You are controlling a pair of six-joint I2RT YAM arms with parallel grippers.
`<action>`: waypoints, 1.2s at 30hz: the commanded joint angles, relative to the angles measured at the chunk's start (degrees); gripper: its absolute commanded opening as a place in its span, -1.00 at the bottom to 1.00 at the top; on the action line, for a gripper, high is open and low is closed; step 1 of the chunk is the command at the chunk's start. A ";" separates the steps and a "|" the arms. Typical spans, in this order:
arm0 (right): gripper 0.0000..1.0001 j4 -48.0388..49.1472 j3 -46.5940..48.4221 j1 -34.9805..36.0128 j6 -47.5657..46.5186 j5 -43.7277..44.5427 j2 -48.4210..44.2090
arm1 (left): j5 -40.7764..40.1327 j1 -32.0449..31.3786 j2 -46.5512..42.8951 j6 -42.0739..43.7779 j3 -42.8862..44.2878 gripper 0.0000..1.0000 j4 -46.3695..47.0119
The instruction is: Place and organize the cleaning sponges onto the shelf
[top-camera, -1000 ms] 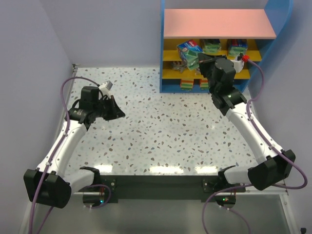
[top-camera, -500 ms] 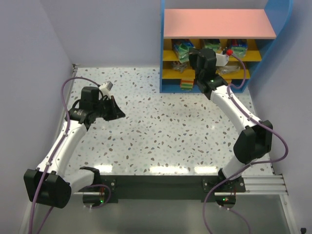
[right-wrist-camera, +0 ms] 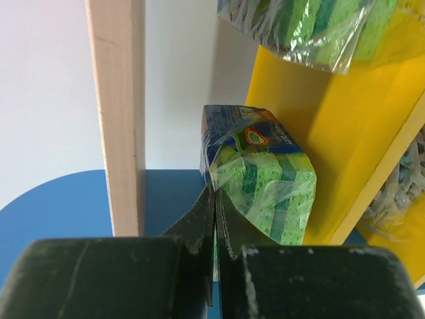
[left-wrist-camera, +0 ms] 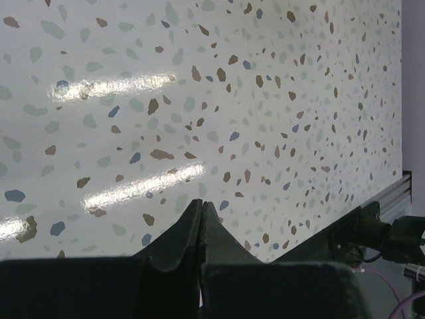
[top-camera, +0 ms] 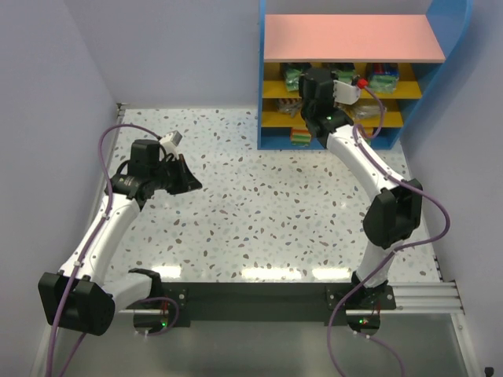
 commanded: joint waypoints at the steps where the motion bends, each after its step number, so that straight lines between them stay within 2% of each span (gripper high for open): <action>1: -1.00 -3.18 4.77 0.77 3.64 6.71 1.76 | -0.08 0.46 -0.28 -0.57 0.16 -1.00 1.03; 10: -1.00 -3.72 4.25 1.04 4.78 7.78 2.56 | -0.43 0.46 0.15 -1.18 0.16 -1.00 1.21; 19: -0.06 6.99 -4.88 1.21 1.54 1.80 -2.44 | 0.09 0.46 0.24 -1.53 0.33 -1.00 1.65; 25: 0.22 18.33 -11.30 1.21 -5.49 -1.71 -8.33 | 1.06 0.46 -0.11 -2.06 0.60 -1.00 2.61; 27: 0.23 22.73 -14.54 1.21 -7.61 -4.26 -10.97 | 1.24 0.46 -0.11 -2.32 0.86 -1.00 3.14; 32: 0.29 17.31 -23.23 1.13 -7.96 -10.76 -20.45 | 2.29 0.46 0.24 -2.59 2.18 -1.00 3.84; 33: 0.42 15.37 -24.65 1.13 -8.31 -12.51 -24.30 | 2.64 0.46 0.24 -2.67 2.27 -1.00 4.02; 34: 0.52 11.79 -26.15 1.13 -11.01 -15.92 -26.69 | 3.34 0.46 0.16 -2.76 2.27 -0.92 4.63; 35: 0.70 10.36 -29.64 1.13 -12.78 -17.96 -28.89 | 3.95 0.46 0.24 -2.85 2.27 -0.77 5.07; 36: 0.97 8.78 -31.50 1.13 -14.45 -19.63 -33.87 | 4.66 0.46 0.16 -2.76 2.18 -0.28 5.34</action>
